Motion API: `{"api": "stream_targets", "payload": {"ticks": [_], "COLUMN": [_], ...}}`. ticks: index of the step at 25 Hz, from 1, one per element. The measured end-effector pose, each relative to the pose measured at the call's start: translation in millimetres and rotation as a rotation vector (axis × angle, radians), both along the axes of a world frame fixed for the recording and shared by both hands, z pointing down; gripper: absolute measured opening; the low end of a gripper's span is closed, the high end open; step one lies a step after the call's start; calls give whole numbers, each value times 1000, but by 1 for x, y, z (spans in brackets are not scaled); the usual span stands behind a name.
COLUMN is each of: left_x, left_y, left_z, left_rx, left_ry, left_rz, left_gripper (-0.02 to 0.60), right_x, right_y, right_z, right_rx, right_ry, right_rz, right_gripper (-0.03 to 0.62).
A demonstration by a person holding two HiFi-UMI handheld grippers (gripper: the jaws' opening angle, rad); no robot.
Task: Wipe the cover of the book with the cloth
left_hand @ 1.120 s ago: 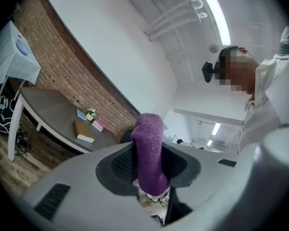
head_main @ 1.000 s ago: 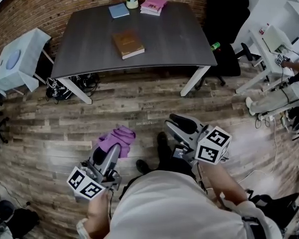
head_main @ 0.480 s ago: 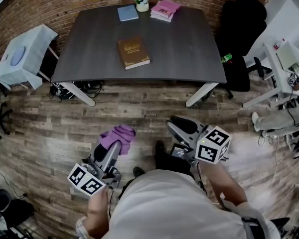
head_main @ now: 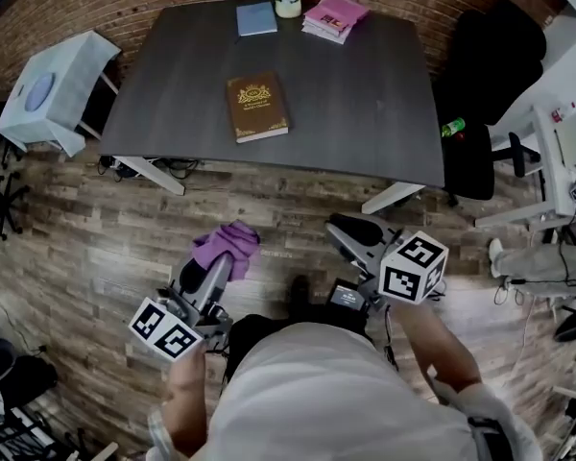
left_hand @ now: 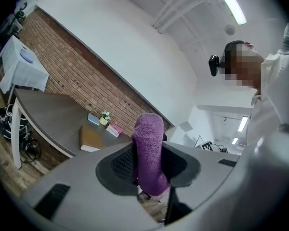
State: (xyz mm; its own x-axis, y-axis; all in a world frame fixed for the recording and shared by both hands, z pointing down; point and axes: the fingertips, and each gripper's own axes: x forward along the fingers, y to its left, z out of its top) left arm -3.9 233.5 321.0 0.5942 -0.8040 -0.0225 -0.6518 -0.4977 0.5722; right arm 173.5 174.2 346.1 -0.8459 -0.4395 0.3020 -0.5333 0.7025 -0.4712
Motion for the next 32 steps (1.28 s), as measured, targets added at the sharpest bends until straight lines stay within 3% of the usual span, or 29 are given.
{"api": "stream_targets", "payload": {"ticks": [11,22,32], "left_x": [-20,-76,-122], "left_y": [-60,-173,-252], "left_z": [31,56,86], "left_rx": [-50,-87,-106], "left_ry": [-57,-64,-118], "left_rz": [-29,76,152], "left_gripper": [127,127,127], "right_x": [-19,-72,-113], "right_y": [-61,-148,-204], "right_z": [27,61,90], "right_rx": [-29,-41,-59], "right_ry": [53,208,334], "right_rz": [-38,25,60], "right_gripper": [47,41,40]}}
